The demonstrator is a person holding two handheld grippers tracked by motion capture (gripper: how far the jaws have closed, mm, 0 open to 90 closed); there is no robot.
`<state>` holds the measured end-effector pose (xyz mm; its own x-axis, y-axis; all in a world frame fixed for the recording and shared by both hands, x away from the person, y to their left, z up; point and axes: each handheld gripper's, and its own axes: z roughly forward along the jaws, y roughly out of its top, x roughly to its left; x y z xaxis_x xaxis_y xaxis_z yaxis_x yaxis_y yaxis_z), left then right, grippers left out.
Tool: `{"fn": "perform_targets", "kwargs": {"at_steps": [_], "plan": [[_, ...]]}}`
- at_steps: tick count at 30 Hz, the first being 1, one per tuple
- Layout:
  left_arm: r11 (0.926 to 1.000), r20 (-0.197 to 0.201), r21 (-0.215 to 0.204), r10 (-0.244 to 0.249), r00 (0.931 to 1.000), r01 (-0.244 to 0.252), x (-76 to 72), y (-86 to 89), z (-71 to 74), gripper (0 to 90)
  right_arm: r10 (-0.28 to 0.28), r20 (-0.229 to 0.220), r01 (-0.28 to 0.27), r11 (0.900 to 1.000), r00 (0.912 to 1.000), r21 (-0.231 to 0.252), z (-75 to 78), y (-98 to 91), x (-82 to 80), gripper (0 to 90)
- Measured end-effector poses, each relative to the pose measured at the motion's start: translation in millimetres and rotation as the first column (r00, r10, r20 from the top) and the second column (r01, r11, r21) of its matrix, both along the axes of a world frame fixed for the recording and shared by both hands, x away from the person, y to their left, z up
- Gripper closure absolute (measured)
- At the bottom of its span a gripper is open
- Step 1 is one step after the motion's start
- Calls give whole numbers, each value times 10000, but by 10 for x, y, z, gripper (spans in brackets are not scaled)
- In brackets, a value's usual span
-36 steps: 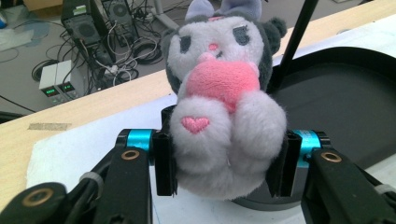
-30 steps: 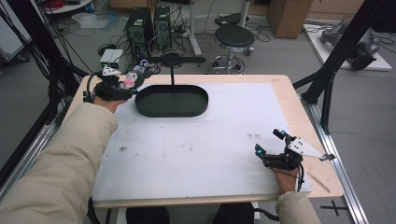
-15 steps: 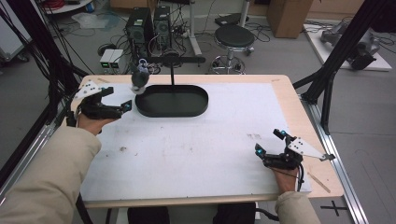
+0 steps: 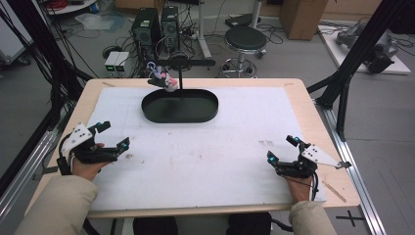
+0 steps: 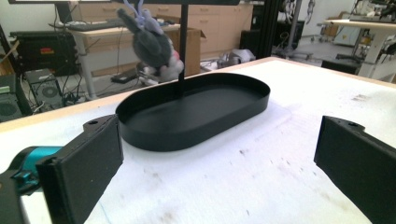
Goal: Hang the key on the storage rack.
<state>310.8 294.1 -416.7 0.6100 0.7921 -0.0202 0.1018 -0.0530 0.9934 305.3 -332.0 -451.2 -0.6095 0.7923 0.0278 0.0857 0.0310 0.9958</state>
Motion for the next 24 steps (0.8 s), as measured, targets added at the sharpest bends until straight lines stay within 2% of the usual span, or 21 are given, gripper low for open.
{"fn": "perform_targets", "kwargs": {"at_steps": [5,9,11,13,15,18,21,24], "plan": [[9999,25,-134,70,10000,-69,-140,17,-210,17,-22,36,22,10000,10000,-62,1,1,1,6],[9997,75,-142,220,9997,-219,-200,27,-313,17,-16,43,17,9999,10000,-120,0,9,-4,6],[9990,293,-291,345,9990,-336,-226,36,-331,17,-11,41,12,9999,10000,-114,1,9,-5,6],[9985,312,-396,397,9987,-385,-235,47,-336,17,-19,0,19,9999,10000,-121,0,10,-7,6],[9980,367,-347,541,9979,-529,-243,40,-340,17,-13,60,14,9999,10000,-145,1,8,-4,6],[9974,687,-288,677,9953,-659,-277,31,-349,17,-32,63,32,9999,10000,-148,0,8,-5,6],[9958,859,-570,769,9933,-722,-295,44,-360,17,-60,46,61,9999,10000,-146,0,9,-5,6],[9966,999,-469,722,9924,-678,-307,42,-361,17,-134,9,134,9998,9999,-158,1,18,-6,6]]}}
